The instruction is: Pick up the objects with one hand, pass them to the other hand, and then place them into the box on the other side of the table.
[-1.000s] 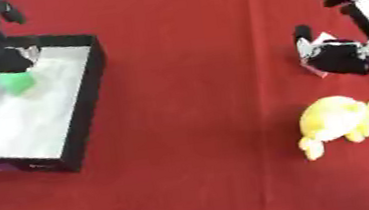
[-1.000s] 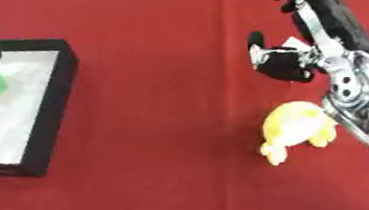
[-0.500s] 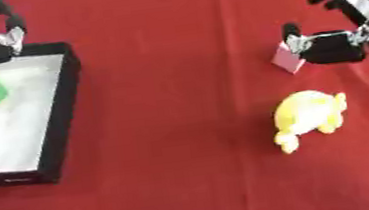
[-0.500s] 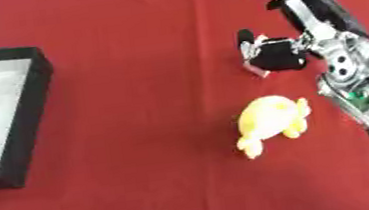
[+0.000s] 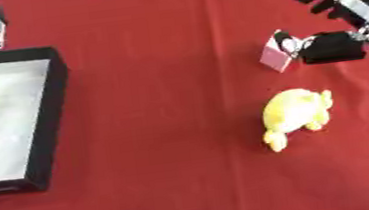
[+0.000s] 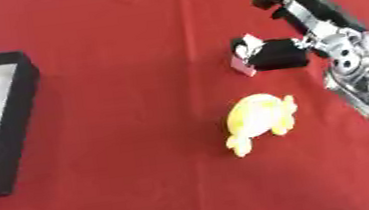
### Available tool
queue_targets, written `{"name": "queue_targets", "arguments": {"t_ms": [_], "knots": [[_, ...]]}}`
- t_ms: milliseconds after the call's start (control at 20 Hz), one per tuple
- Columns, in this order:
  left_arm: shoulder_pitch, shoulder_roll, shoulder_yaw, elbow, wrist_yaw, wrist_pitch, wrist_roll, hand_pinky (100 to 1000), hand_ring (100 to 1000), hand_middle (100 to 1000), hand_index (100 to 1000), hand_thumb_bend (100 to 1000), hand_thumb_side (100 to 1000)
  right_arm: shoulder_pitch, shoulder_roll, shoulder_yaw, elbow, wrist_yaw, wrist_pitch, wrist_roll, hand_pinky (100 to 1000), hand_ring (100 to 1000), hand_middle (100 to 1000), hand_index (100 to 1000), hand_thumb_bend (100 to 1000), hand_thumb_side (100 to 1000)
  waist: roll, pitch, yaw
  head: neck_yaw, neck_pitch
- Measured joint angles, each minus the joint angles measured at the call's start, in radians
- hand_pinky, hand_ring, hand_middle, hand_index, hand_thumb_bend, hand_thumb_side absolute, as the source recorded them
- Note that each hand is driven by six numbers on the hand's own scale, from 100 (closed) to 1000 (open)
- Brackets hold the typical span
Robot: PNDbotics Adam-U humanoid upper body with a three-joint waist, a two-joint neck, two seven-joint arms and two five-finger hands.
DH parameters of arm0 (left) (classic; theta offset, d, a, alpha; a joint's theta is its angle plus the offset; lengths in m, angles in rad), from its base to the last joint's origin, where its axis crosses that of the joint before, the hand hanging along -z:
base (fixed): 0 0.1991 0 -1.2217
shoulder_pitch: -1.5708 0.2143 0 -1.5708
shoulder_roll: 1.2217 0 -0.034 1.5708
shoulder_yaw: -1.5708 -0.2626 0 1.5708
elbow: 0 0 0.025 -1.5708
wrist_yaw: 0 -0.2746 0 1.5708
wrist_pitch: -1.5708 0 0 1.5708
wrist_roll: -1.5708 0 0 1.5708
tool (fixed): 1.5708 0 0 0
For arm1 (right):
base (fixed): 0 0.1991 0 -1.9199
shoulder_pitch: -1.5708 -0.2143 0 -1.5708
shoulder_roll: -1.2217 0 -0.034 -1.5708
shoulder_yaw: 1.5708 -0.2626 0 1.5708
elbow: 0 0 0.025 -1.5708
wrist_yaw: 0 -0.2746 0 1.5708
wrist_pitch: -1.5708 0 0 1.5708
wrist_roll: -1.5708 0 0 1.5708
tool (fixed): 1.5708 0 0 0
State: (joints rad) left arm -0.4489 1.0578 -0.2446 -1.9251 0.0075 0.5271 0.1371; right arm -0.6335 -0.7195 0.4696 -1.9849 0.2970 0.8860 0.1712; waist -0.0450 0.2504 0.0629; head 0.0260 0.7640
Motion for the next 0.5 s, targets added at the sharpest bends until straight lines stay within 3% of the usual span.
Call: {"name": "queue_targets", "arguments": {"t_ms": [50, 100, 350, 500], "knots": [[0.000, -0.002, 0.000, 0.006, 0.000, -0.005, -0.001, 845, 660, 710, 782, 100, 529, 0.000, -0.002, -0.003, 0.000, 0.019, 0.007, 0.022, 886, 874, 857, 903, 294, 508, 0.000, 0.000, 0.000, -0.003, 0.000], [0.000, -0.004, -0.001, 0.012, 0.000, -0.008, -0.004, 839, 660, 709, 779, 100, 514, 0.000, -0.003, -0.008, 0.000, 0.040, 0.011, 0.045, 886, 873, 854, 903, 356, 496, 0.000, 0.000, 0.000, -0.004, 0.000], [-0.010, -0.007, -0.005, 0.030, -0.004, -0.023, -0.023, 827, 661, 709, 759, 100, 382, -0.021, -0.007, -0.025, 0.018, 0.162, 0.007, 0.160, 890, 871, 846, 905, 404, 506, 0.000, 0.000, 0.011, -0.022, -0.001], [-0.017, -0.013, -0.006, 0.030, -0.013, -0.025, -0.039, 829, 660, 704, 749, 100, 372, -0.031, -0.006, -0.031, 0.044, 0.230, -0.013, 0.204, 891, 868, 844, 904, 437, 485, 0.000, 0.000, 0.018, -0.031, -0.002]]}}
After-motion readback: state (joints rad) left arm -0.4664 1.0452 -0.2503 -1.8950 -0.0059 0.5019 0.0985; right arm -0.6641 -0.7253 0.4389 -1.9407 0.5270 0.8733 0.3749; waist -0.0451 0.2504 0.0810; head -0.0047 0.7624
